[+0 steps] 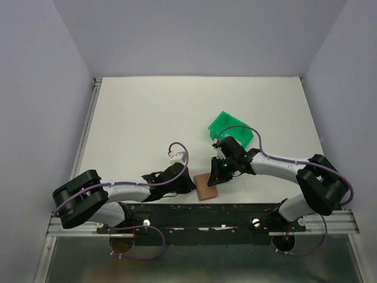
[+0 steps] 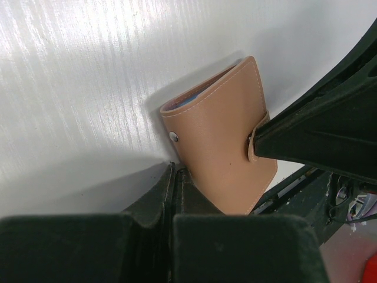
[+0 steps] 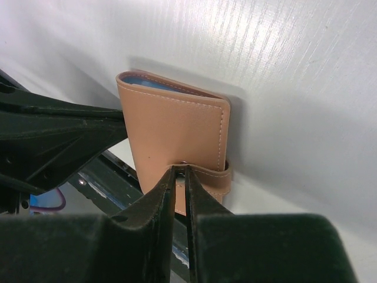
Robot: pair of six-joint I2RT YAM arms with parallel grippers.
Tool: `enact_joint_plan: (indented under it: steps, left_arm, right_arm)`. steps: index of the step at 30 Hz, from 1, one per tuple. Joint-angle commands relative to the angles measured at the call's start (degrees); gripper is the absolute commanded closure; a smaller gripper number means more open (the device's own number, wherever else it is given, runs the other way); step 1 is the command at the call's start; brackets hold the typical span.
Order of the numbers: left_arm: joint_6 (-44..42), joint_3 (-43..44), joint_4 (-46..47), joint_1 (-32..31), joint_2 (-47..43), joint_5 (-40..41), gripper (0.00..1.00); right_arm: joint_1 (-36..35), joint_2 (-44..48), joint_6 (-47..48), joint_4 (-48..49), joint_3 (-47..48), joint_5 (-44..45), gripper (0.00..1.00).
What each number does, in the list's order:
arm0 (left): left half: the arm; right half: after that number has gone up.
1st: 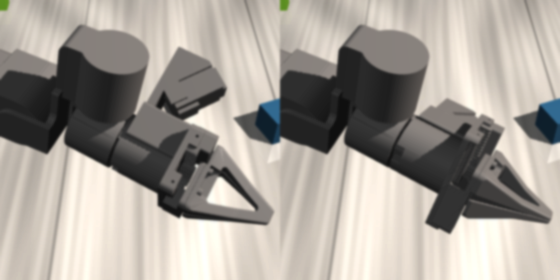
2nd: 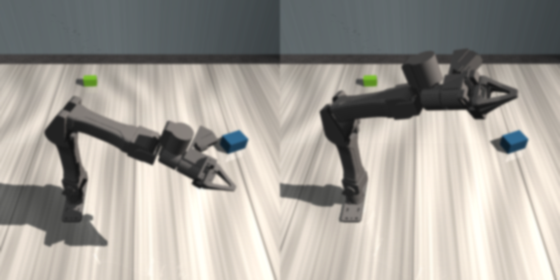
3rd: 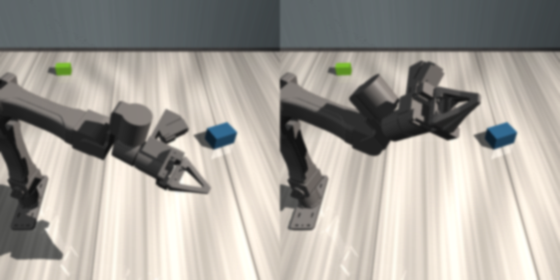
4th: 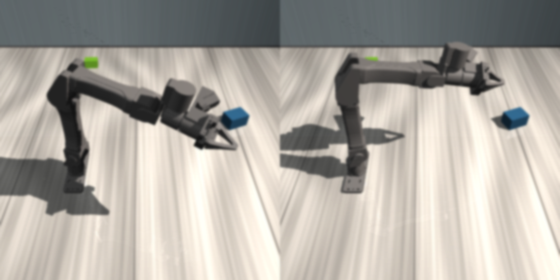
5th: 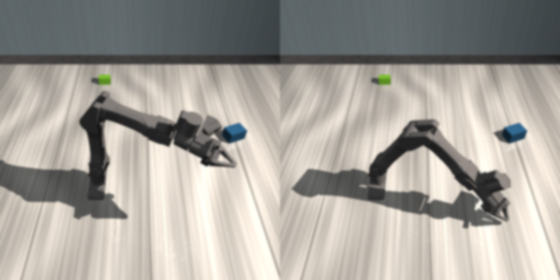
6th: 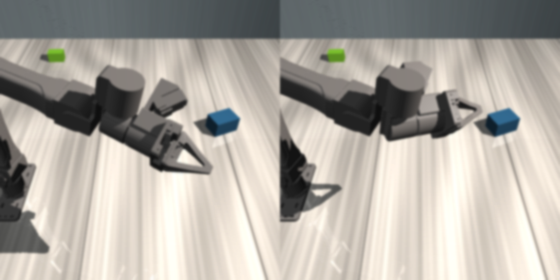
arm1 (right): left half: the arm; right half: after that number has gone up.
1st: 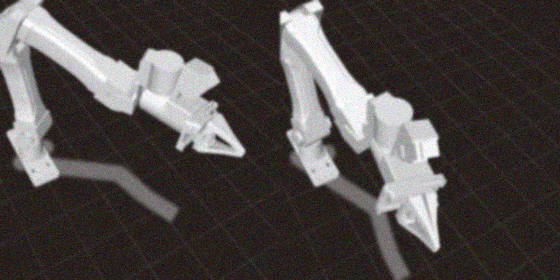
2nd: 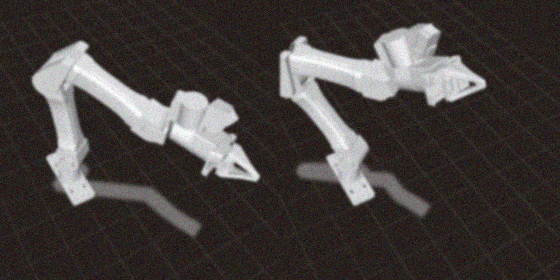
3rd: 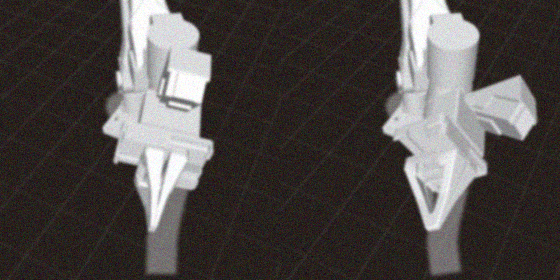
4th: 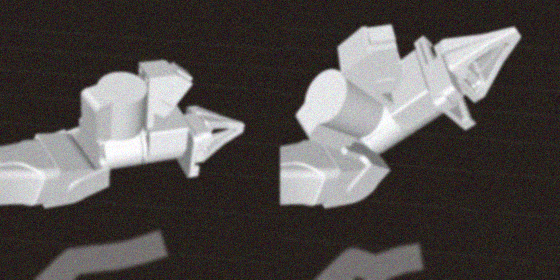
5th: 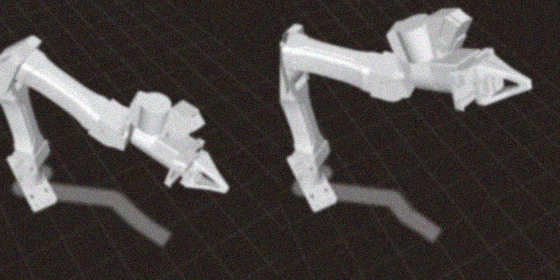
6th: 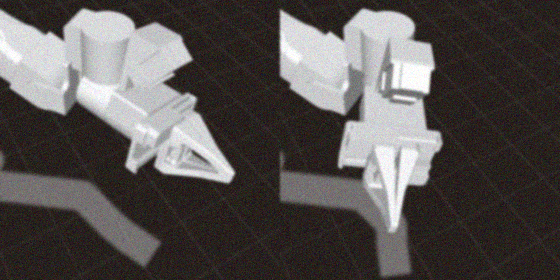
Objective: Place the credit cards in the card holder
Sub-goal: Close the card holder at the corner of the board.
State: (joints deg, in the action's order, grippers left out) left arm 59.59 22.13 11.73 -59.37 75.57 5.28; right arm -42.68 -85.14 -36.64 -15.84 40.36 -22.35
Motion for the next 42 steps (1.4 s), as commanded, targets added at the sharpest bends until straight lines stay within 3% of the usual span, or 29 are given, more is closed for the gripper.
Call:
enact_joint_plan:
  steps: [1, 10, 27, 42]
  left_arm:
    - [-0.4, 1.3, 0.0, -0.5, 1.2, -1.1, 1.00]
    - [-0.7, 1.8, 0.1, -0.5, 1.7, -1.2, 1.00]
    - [-0.5, 1.2, 1.2, -0.5, 2.2, -1.6, 1.00]
    - [0.1, 0.1, 2.7, -0.6, 2.6, -1.9, 1.00]
  right_arm:
    - [-0.3, -1.5, -0.2, 0.1, -0.5, 1.1, 0.80]
    - [-2.8, -3.5, -0.5, -3.2, 2.2, 6.8, 0.80]
    - [-11.1, -11.9, -2.3, -17.0, 11.6, 27.4, 0.83]
    - [-12.2, -12.5, -3.3, -13.6, 8.6, 29.5, 0.83]
